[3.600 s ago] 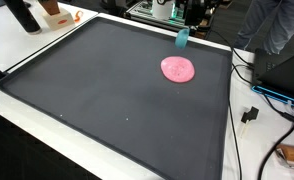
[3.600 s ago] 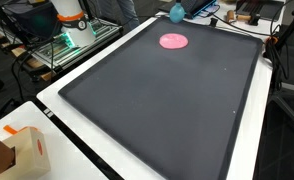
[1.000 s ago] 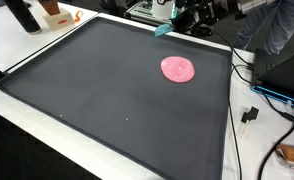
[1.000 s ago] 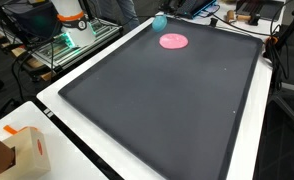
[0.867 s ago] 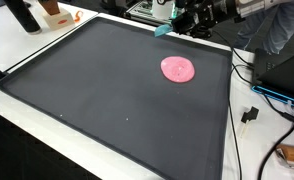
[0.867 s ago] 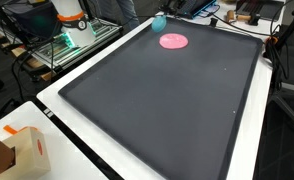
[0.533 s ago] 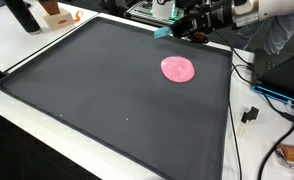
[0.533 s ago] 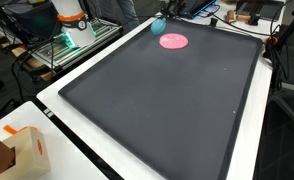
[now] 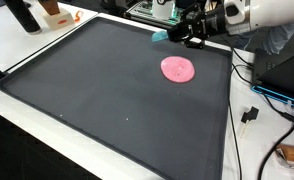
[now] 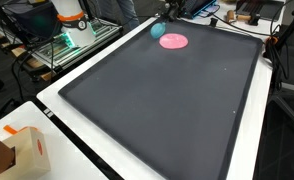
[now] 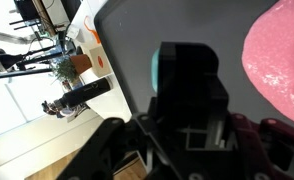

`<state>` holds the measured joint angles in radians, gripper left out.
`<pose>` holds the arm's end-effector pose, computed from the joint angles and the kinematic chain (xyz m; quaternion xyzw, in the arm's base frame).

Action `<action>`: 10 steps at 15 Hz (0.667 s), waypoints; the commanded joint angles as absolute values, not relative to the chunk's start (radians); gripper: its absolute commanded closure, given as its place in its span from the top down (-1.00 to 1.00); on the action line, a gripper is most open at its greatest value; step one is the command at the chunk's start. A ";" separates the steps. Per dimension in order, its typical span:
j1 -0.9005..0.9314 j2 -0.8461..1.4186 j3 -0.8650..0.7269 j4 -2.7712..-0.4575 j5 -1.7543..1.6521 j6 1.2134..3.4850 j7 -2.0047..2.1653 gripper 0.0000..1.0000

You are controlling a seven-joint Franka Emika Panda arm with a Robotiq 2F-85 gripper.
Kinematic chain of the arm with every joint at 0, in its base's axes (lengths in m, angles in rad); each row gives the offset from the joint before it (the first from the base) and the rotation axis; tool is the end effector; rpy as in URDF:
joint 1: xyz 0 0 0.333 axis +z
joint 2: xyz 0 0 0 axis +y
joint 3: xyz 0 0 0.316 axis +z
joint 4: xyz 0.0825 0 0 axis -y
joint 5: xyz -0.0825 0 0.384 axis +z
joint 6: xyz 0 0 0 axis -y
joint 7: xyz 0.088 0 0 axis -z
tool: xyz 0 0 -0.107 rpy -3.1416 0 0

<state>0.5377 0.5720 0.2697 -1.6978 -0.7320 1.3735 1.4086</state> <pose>0.4676 0.3507 0.2570 0.8595 -0.1654 0.0713 0.4783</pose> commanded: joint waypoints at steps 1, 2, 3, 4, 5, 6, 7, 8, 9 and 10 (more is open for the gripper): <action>0.548 0.588 0.256 -1.684 -0.730 1.370 1.388 -0.49; 0.546 0.588 0.255 -1.685 -0.729 1.372 1.386 -0.49; 0.544 0.587 0.255 -1.689 -0.728 1.377 1.383 -0.49; 0.541 0.584 0.256 -1.694 -0.730 1.387 1.373 -0.49; 0.538 0.583 0.258 -1.697 -0.729 1.396 1.363 -0.49; 0.535 0.580 0.258 -1.700 -0.729 1.407 1.352 -0.49; 0.533 0.577 0.259 -1.704 -0.730 1.418 1.341 -0.49; 0.532 0.575 0.258 -1.704 -0.727 1.423 1.334 -0.49; 0.530 0.573 0.258 -1.706 -0.724 1.430 1.328 -0.49; 0.527 0.570 0.258 -1.708 -0.722 1.438 1.319 -0.49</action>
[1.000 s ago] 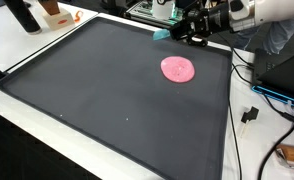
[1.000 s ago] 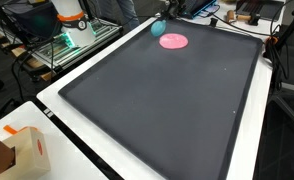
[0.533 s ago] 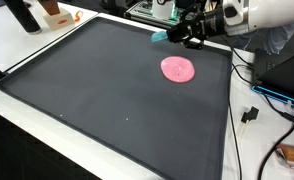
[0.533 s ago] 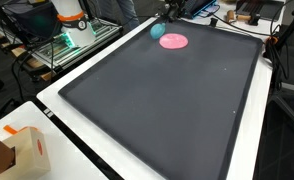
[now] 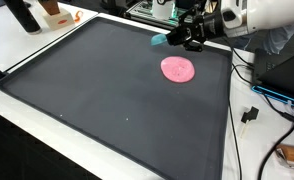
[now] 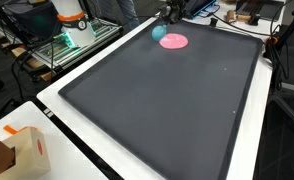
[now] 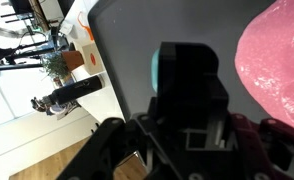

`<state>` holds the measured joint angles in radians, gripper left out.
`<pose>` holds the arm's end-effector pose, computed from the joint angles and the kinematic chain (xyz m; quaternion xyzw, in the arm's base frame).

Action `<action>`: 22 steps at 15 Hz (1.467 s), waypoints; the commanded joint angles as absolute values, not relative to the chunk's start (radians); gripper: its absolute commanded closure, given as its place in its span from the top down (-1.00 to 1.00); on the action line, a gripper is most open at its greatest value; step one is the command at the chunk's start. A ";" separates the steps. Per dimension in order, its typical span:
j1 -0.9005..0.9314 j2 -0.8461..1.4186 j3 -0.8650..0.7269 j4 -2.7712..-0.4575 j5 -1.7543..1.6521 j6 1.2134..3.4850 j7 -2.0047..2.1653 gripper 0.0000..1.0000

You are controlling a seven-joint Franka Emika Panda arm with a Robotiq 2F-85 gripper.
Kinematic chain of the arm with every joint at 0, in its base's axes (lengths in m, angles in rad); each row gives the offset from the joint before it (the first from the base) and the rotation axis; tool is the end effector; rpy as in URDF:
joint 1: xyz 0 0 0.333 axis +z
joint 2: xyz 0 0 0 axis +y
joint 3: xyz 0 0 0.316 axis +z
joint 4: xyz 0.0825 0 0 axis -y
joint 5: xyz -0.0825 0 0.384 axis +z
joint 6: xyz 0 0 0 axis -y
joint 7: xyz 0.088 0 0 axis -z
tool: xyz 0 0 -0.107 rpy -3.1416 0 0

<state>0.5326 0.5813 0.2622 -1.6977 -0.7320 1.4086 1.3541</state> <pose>0.4731 0.3490 0.2503 0.8691 -0.1424 0.0592 0.4700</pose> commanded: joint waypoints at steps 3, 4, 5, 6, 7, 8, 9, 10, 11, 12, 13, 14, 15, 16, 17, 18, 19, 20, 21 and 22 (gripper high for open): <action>0.521 0.560 0.258 -1.716 -0.716 1.460 1.296 -0.49; 0.518 0.553 0.259 -1.718 -0.709 1.460 1.286 -0.49; 0.515 0.544 0.260 -1.722 -0.704 1.467 1.274 -0.49; 0.513 0.536 0.260 -1.725 -0.701 1.469 1.265 -0.49; 0.509 0.524 0.262 -1.732 -0.696 1.475 1.252 -0.49; 0.507 0.513 0.264 -1.737 -0.691 1.477 1.241 -0.49; 0.505 0.502 0.264 -1.741 -0.687 1.481 1.228 -0.49; 0.502 0.488 0.266 -1.746 -0.678 1.482 1.214 -0.49; 0.500 0.477 0.266 -1.749 -0.670 1.485 1.202 -0.49; 0.495 0.461 0.268 -1.757 -0.659 1.493 1.185 -0.49; 0.493 0.447 0.268 -1.761 -0.648 1.498 1.173 -0.49; 0.487 0.429 0.270 -1.770 -0.632 1.513 1.156 -0.49; 0.482 0.412 0.272 -1.778 -0.618 1.528 1.140 -0.49; 0.477 0.393 0.272 -1.787 -0.602 1.547 1.124 -0.49; 0.473 0.377 0.272 -1.796 -0.586 1.567 1.109 -0.49; 0.465 0.351 0.273 -1.814 -0.568 1.596 1.091 -0.49; 0.459 0.333 0.273 -1.826 -0.551 1.620 1.075 -0.49; 0.453 0.313 0.272 -1.839 -0.532 1.645 1.056 -0.49; 0.448 0.293 0.271 -1.853 -0.516 1.669 1.038 -0.49; 0.441 0.270 0.271 -1.869 -0.498 1.696 1.018 -0.49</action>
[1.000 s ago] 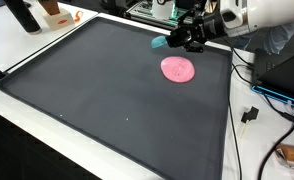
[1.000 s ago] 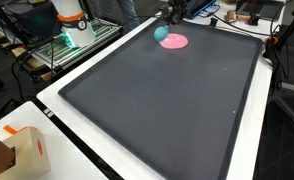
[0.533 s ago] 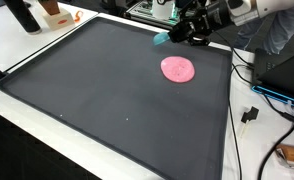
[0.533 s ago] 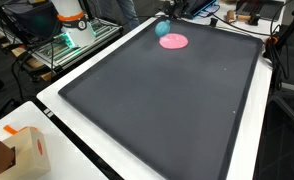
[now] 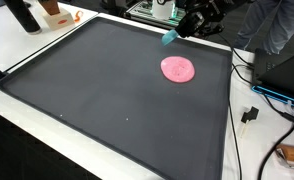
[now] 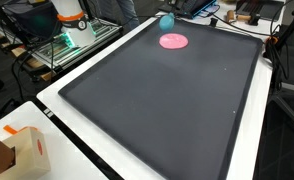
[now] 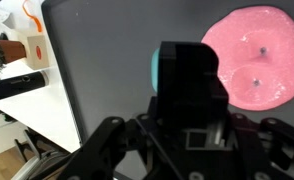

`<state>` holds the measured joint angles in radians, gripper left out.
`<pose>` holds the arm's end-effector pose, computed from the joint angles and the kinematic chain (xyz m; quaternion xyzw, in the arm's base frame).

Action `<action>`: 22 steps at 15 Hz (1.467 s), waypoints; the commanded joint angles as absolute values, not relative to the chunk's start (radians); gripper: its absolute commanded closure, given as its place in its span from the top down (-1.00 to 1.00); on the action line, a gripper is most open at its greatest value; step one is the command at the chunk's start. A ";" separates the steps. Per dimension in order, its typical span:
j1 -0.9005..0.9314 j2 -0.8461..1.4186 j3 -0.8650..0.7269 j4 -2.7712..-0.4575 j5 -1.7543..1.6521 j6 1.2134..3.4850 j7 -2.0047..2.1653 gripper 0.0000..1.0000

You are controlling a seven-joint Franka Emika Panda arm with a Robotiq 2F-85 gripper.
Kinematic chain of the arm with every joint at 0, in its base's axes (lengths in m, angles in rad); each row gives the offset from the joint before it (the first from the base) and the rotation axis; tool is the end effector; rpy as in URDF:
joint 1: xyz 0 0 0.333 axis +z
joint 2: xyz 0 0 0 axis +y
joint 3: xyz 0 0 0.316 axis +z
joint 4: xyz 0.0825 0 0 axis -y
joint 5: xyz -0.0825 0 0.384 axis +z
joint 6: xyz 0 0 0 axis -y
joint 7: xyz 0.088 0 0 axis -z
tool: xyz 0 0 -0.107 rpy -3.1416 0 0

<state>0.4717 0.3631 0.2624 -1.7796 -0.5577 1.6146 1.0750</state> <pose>0.4788 0.3446 0.3386 0.9422 -0.0755 0.0207 0.3258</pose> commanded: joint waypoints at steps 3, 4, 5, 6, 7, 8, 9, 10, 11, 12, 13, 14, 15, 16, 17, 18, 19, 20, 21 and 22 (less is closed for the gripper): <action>0.418 0.209 0.269 -1.916 -0.442 1.768 0.961 -0.49; 0.408 0.186 0.269 -1.934 -0.419 1.798 0.938 -0.49; 0.401 0.170 0.268 -1.948 -0.400 1.818 0.919 -0.49; 0.393 0.151 0.267 -1.964 -0.380 1.838 0.900 -0.49; 0.386 0.137 0.267 -1.974 -0.360 1.852 0.885 -0.49; 0.375 0.117 0.267 -1.994 -0.335 1.881 0.860 -0.49; 0.368 0.104 0.266 -2.006 -0.316 1.897 0.843 -0.49; 0.360 0.088 0.265 -2.021 -0.295 1.918 0.821 -0.49; 0.354 0.077 0.265 -2.033 -0.280 1.931 0.806 -0.49; 0.348 0.065 0.265 -2.045 -0.262 1.946 0.787 -0.49; 0.342 0.054 0.265 -2.057 -0.248 1.958 0.772 -0.49; 0.338 0.045 0.264 -2.067 -0.235 1.967 0.758 -0.49; 0.334 0.037 0.265 -2.076 -0.226 1.976 0.745 -0.49; 0.333 0.033 0.264 -2.080 -0.234 1.975 0.760 -0.49; 0.340 0.081 0.268 -2.023 -0.262 1.941 0.780 0.01; 0.337 0.074 0.268 -2.030 -0.262 1.942 0.780 0.01; 0.335 0.070 0.269 -2.034 -0.261 1.944 0.780 0.01; 0.335 0.067 0.269 -2.039 -0.261 1.946 0.780 0.01; 0.335 0.067 0.269 -2.041 -0.261 1.948 0.780 0.01; 0.335 0.067 0.269 -2.042 -0.261 1.949 0.780 0.01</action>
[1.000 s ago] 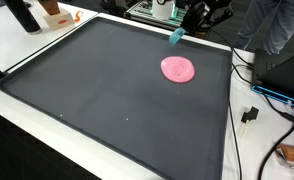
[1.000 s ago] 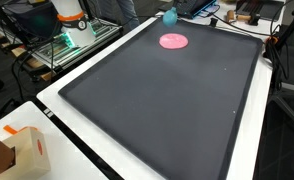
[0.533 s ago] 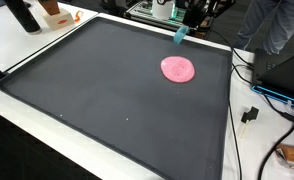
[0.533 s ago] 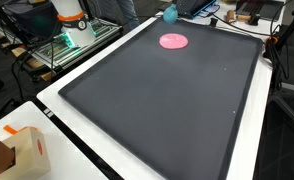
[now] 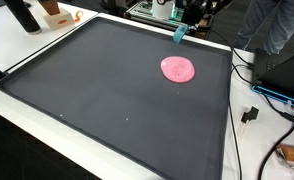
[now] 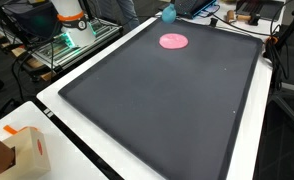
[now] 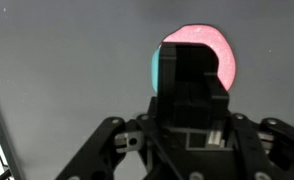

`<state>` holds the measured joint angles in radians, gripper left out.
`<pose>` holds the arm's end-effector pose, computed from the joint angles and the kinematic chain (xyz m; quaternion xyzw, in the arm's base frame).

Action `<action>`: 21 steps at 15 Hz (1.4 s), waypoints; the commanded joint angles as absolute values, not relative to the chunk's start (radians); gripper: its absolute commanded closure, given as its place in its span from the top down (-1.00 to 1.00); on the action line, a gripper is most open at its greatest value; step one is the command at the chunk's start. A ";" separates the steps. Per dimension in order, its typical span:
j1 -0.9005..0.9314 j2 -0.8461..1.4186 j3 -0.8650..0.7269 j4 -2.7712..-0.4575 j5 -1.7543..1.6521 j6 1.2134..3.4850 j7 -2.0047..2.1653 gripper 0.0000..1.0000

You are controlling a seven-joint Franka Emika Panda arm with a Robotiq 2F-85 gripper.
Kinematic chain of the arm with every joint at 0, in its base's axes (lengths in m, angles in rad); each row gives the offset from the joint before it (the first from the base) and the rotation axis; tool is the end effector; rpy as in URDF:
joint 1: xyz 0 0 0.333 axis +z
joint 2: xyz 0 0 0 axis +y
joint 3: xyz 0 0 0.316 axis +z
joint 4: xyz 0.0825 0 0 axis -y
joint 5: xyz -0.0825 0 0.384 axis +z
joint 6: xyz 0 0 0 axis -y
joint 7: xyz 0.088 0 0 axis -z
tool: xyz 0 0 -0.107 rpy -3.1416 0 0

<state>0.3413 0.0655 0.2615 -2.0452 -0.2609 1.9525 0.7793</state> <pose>0.4602 0.2942 0.3996 0.9907 -0.0293 0.0098 0.1323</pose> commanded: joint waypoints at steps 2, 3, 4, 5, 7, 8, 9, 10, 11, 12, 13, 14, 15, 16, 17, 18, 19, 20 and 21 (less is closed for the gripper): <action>0.316 0.056 0.259 -2.059 -0.200 2.003 0.733 -0.49; 0.308 0.051 0.254 -2.070 -0.167 2.037 0.712 -0.49; 0.293 0.042 0.247 -2.090 -0.116 2.096 0.667 -0.49; 0.281 0.039 0.243 -2.103 -0.072 2.141 0.631 -0.49; 0.255 0.039 0.232 -2.133 0.044 2.227 0.522 -0.49; 0.242 0.039 0.227 -2.151 0.114 2.267 0.446 -0.49; 0.231 0.040 0.224 -2.165 0.177 2.290 0.378 -0.49; 0.218 0.041 0.221 -2.182 0.257 2.311 0.295 -0.49; 0.207 0.040 0.220 -2.195 0.334 2.324 0.212 -0.49; 0.196 0.041 0.218 -2.206 0.411 2.327 0.134 -0.49; 0.185 0.041 0.216 -2.217 0.486 2.325 0.055 -0.49; 0.176 0.041 0.212 -2.226 0.546 2.311 -0.010 -0.49; 0.166 0.040 0.209 -2.235 0.608 2.301 -0.077 -0.49; 0.159 0.039 0.205 -2.243 0.653 2.291 -0.127 -0.49; 0.152 0.037 0.199 -2.252 0.694 2.285 -0.174 -0.49; 0.146 0.036 0.195 -2.260 0.727 2.281 -0.216 -0.49; 0.141 0.036 0.190 -2.268 0.755 2.282 -0.255 -0.49; 0.136 0.036 0.186 -2.276 0.780 2.283 -0.293 -0.49; 0.132 0.038 0.181 -2.285 0.802 2.289 -0.330 -0.49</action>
<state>0.1468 0.0680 0.1931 -2.2396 0.7231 2.2998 -0.2252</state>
